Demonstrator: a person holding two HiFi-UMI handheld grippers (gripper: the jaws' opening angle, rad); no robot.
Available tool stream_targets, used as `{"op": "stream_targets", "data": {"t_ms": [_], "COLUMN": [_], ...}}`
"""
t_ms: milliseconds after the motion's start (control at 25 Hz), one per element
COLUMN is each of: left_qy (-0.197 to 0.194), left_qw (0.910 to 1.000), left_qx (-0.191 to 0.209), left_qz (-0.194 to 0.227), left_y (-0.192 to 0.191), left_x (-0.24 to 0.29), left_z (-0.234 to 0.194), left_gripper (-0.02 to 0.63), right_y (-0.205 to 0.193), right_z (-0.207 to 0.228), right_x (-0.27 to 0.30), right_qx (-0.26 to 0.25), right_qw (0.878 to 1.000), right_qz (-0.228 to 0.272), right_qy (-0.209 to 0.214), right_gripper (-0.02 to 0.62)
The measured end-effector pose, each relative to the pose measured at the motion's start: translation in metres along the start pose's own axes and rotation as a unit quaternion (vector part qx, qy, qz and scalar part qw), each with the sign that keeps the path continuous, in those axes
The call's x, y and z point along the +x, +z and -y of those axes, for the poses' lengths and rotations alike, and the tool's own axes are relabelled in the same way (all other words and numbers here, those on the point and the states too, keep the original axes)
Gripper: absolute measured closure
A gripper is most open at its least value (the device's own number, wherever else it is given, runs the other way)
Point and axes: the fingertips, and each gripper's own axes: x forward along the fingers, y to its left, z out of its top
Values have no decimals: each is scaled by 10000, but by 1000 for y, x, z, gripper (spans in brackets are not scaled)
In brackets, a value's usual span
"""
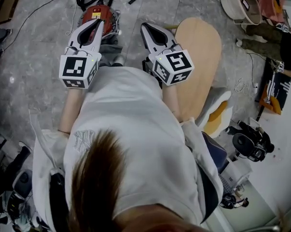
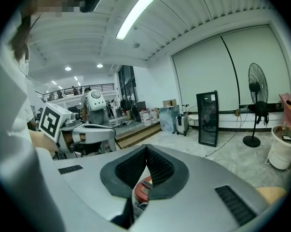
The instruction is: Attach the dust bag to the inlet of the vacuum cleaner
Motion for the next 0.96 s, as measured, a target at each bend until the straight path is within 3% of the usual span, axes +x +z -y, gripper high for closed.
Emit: {"op": "stream_targets", "data": {"t_ms": [960], "left_qy": [10], "left_qw": [9999], "left_qx": [-71], "left_qz": [-74], "left_y": [-14], "left_x": [-12], "left_z": [3], "left_gripper": [586], "right_y": [-13], "right_z": [-3], "right_x": [-7], "right_qx": [68], "right_qw": [9999], "right_qz": [-62], "right_qy": [-50], "right_gripper": [594]}}
